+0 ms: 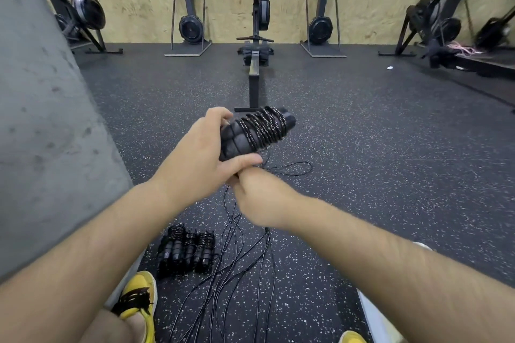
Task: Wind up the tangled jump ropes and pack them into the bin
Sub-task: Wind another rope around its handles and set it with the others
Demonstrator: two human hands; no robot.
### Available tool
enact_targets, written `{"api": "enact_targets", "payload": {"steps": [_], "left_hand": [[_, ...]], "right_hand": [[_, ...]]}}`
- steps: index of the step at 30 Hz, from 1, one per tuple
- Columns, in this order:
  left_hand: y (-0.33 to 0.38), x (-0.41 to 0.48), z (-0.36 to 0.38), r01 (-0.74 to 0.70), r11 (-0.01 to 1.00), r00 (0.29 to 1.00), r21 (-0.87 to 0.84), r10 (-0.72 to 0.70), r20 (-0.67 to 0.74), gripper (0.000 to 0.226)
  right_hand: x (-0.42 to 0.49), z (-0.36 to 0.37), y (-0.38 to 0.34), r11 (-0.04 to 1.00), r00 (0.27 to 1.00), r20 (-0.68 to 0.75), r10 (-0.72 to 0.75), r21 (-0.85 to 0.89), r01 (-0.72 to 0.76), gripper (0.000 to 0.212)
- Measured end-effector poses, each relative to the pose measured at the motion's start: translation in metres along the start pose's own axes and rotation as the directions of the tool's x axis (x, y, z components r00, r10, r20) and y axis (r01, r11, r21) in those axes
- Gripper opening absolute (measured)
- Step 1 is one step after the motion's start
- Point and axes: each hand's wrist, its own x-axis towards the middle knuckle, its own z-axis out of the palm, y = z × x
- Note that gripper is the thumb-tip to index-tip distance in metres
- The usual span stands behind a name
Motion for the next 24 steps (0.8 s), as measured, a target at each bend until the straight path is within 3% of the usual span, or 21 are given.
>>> {"api": "enact_targets", "payload": {"steps": [3,6,9,12,16,21,24], "left_hand": [[-0.01,0.007,-0.002,0.024,0.999,0.998,0.044,-0.022,-0.051,0.076],[-0.016,0.011,-0.005,0.059,0.998,0.997,0.026,-0.058,-0.059,0.074],[-0.016,0.009,-0.004,0.082,0.996,0.997,-0.024,-0.082,-0.01,0.068],[-0.018,0.009,-0.003,0.082,0.993,0.996,-0.08,-0.079,0.046,0.057],[-0.013,0.009,-0.005,0.065,0.928,0.996,-0.367,-0.035,0.087,0.047],[-0.001,0.003,-0.007,0.156,0.798,0.987,-0.581,-0.105,0.121,0.035],[0.007,-0.001,-0.01,0.181,0.749,0.982,-0.637,-0.101,0.161,0.031]], "right_hand": [[0.003,-0.011,-0.018,0.993,0.992,-0.099,0.081,0.098,-0.072,0.027],[0.004,-0.017,-0.016,0.973,0.98,-0.061,0.191,0.143,-0.181,0.016],[0.0,-0.031,-0.019,0.87,0.906,-0.188,0.378,0.406,-0.279,0.008],[-0.002,-0.033,-0.022,0.886,0.895,-0.284,0.345,0.413,-0.211,0.008],[-0.004,-0.038,-0.019,0.883,0.859,-0.413,0.302,0.461,-0.089,0.011],[-0.009,-0.05,-0.007,0.863,0.848,-0.443,0.291,0.503,-0.033,0.026],[-0.015,-0.06,0.008,0.838,0.877,-0.395,0.272,0.545,-0.014,0.035]]}}
